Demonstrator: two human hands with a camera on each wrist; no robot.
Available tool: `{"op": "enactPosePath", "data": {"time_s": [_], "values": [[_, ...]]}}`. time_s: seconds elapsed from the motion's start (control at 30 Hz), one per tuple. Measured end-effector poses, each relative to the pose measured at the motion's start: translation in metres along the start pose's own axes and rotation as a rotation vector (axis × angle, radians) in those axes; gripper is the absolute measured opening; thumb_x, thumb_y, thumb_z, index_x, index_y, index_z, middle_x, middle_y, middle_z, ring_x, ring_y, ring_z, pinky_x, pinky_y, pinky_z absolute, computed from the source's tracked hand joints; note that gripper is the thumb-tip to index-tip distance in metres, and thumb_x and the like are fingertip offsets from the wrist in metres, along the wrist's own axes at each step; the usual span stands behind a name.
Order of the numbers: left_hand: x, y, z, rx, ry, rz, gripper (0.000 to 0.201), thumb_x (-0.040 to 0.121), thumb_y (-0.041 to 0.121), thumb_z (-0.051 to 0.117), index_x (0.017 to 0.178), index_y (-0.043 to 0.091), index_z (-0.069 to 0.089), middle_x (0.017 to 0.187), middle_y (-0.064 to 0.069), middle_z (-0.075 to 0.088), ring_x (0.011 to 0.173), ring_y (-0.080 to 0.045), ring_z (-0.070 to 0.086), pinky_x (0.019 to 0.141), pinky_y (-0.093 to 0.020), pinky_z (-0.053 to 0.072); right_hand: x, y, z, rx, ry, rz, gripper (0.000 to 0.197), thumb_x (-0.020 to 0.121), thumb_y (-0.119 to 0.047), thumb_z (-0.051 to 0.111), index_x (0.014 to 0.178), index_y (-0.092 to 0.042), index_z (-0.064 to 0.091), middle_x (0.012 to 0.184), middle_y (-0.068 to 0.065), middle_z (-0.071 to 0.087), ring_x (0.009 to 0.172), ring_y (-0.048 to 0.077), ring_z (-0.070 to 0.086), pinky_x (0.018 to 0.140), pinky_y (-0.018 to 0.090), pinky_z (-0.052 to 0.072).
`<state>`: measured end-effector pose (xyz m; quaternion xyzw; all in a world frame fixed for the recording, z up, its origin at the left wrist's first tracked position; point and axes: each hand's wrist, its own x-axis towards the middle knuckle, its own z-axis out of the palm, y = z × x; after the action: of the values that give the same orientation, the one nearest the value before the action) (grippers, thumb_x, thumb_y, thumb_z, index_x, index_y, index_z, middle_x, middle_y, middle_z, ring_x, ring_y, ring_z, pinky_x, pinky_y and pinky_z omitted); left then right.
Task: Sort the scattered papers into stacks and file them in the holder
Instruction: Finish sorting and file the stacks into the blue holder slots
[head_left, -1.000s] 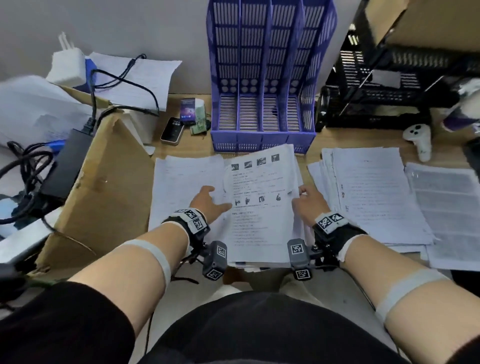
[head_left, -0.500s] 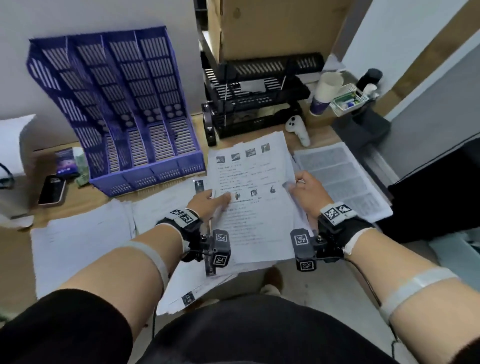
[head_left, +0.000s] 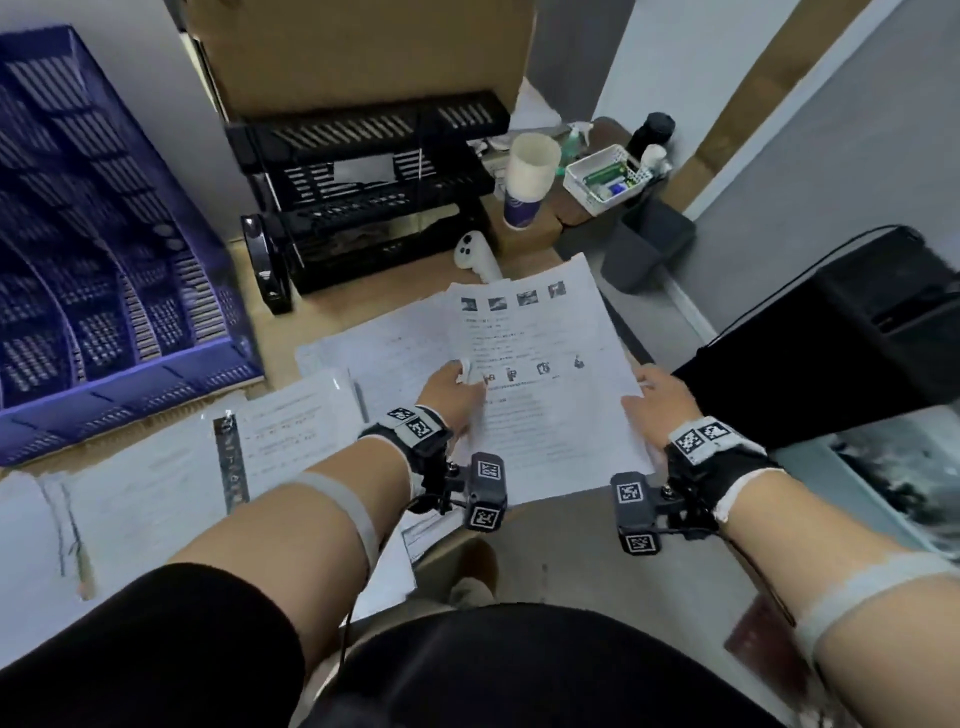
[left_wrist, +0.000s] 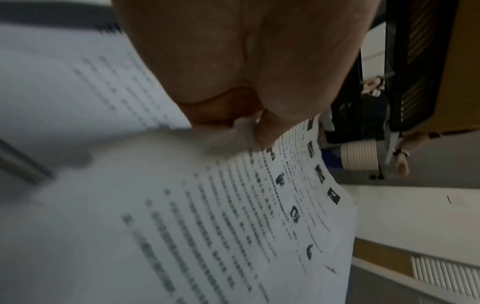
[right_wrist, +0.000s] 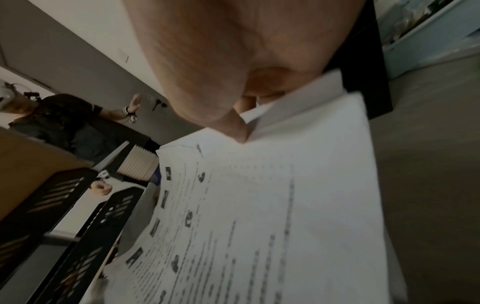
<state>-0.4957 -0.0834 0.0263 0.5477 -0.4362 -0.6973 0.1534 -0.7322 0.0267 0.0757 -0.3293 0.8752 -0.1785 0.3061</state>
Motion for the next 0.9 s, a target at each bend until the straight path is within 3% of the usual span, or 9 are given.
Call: {"op": "enactPosePath", "data": {"time_s": [0.1,0.2,0.3,0.4,0.5,0.57,0.63,0.8,0.9], "values": [[-0.002,0.014,0.032,-0.054,-0.087,-0.053,0.031,0.094,0.003,0.053,0.123,0.015,0.058,0.112,-0.011,0.073,0.102,-0.035,0.070,0.090,-0.051,0.057,0.023,0.018,-0.017,-0.019,0.113,0.025,0.021,0.088,-0.007,0.050,0.105,-0.013,0.061,0.109,0.009,0.067,0.096,0.027,0.061,0.076,0.026,0.040],[0.001,0.014,0.038,-0.036,-0.086,-0.071,0.031,0.094,0.006,0.057,0.123,0.015,0.058,0.110,-0.013,0.073,0.103,-0.031,0.071,0.091,-0.044,0.057,0.038,0.023,-0.026,-0.034,0.144,0.043,0.025,0.088,-0.010,0.049,0.108,-0.017,0.064,0.110,0.008,0.067,0.101,0.031,0.062,0.080,0.027,0.043],[0.003,0.006,0.019,-0.008,0.023,-0.047,0.026,0.093,0.009,0.058,0.118,0.015,0.060,0.110,-0.010,0.072,0.100,-0.025,0.071,0.085,-0.036,0.056,0.045,0.016,-0.016,-0.016,0.206,0.044,0.035,0.088,-0.013,0.051,0.120,-0.021,0.062,0.115,0.007,0.065,0.110,0.033,0.060,0.089,0.030,0.046],[-0.001,-0.007,-0.019,0.050,0.246,-0.009,0.021,0.091,0.006,0.058,0.109,0.014,0.065,0.105,-0.011,0.072,0.088,-0.022,0.070,0.070,-0.029,0.054,0.040,-0.009,0.013,-0.002,0.240,-0.029,0.032,0.087,-0.016,0.053,0.117,-0.022,0.060,0.116,0.011,0.065,0.108,0.033,0.059,0.093,0.039,0.049],[-0.018,-0.024,-0.069,0.184,0.506,-0.027,0.024,0.090,0.004,0.053,0.109,0.013,0.065,0.103,-0.011,0.067,0.070,-0.018,0.061,0.060,-0.023,0.049,0.015,-0.049,0.058,0.138,-0.117,-0.169,0.025,0.092,-0.011,0.050,0.108,-0.019,0.067,0.099,0.008,0.071,0.082,0.021,0.064,0.073,0.024,0.052],[-0.035,-0.039,-0.104,0.263,0.640,-0.082,0.026,0.090,0.005,0.054,0.112,0.012,0.066,0.110,-0.011,0.065,0.086,-0.024,0.064,0.071,-0.024,0.047,-0.012,-0.074,0.096,0.184,-0.467,-0.207,0.023,0.094,-0.010,0.052,0.109,-0.014,0.069,0.099,0.011,0.072,0.075,0.016,0.067,0.070,0.020,0.056],[-0.055,-0.057,-0.137,0.301,0.749,-0.127,0.028,0.089,0.007,0.055,0.113,0.014,0.066,0.115,-0.011,0.064,0.103,-0.028,0.063,0.079,-0.026,0.044,-0.039,-0.092,0.136,0.141,-0.712,-0.195,0.027,0.094,-0.015,0.056,0.118,-0.011,0.065,0.101,0.012,0.072,0.082,0.018,0.072,0.078,0.030,0.060],[-0.105,-0.091,-0.191,0.176,0.902,-0.064,0.042,0.089,0.013,0.061,0.131,0.012,0.056,0.129,-0.011,0.055,0.116,-0.029,0.058,0.096,-0.032,0.045,-0.090,-0.117,0.206,0.023,-0.904,-0.193,0.049,0.093,-0.024,0.058,0.138,-0.010,0.047,0.117,0.006,0.062,0.105,0.025,0.068,0.082,0.036,0.058],[-0.128,-0.104,-0.214,0.102,0.872,-0.096,0.053,0.092,0.021,0.062,0.142,0.013,0.046,0.137,-0.010,0.052,0.126,-0.031,0.052,0.101,-0.034,0.043,-0.101,-0.128,0.231,-0.146,-0.842,-0.284,0.034,0.090,-0.031,0.059,0.120,-0.018,0.051,0.096,-0.005,0.054,0.093,0.017,0.061,0.092,0.040,0.053]]}}
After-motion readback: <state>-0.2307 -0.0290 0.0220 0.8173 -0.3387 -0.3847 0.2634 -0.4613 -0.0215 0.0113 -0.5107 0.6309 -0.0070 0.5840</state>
